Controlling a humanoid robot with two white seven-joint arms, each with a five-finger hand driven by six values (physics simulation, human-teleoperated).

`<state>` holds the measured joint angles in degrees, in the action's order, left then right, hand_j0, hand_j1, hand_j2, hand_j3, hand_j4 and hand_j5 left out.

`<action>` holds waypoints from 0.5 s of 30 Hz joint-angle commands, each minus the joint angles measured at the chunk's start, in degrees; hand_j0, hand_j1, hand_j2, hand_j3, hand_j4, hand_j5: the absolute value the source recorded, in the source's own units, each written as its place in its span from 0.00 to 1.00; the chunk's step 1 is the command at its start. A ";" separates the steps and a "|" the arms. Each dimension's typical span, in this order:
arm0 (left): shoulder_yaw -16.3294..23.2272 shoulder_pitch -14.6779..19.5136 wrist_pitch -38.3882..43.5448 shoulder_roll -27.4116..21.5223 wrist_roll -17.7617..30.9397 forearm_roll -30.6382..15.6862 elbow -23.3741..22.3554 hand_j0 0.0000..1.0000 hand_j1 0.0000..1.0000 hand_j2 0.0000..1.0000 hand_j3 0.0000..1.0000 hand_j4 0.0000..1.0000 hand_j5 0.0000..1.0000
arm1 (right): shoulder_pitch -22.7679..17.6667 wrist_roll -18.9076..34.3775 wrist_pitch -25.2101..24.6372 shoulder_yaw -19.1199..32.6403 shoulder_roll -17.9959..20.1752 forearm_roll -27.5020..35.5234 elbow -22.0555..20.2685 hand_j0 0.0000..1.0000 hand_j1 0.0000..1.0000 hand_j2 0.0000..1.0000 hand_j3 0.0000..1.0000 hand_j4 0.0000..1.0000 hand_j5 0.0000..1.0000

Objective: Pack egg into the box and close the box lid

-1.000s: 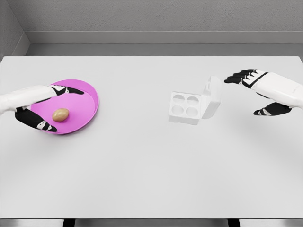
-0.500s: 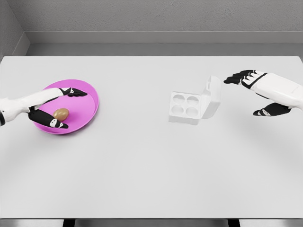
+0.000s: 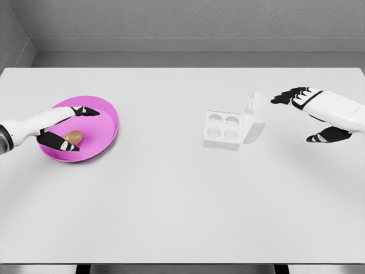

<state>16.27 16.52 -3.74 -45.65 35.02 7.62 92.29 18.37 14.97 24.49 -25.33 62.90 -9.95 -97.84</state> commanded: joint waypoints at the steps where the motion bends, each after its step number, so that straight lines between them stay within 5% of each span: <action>1: -0.19 -0.09 0.84 0.30 -0.02 2.22 -0.44 0.89 0.89 0.89 0.89 0.89 0.89 | 0.00 -0.03 -0.06 0.02 0.12 0.28 0.01 1.00 1.00 1.00 1.00 1.00 1.00; 15: -0.19 -0.53 2.51 0.83 -0.02 10.57 -0.53 0.88 0.88 0.88 0.88 0.88 0.88 | -0.09 -0.03 -0.06 -0.42 0.12 0.28 0.10 1.00 1.00 1.00 1.00 1.00 1.00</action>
<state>16.09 16.00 -1.25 -44.85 35.02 16.90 91.79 18.28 14.97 24.49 -25.70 62.94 -9.95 -97.76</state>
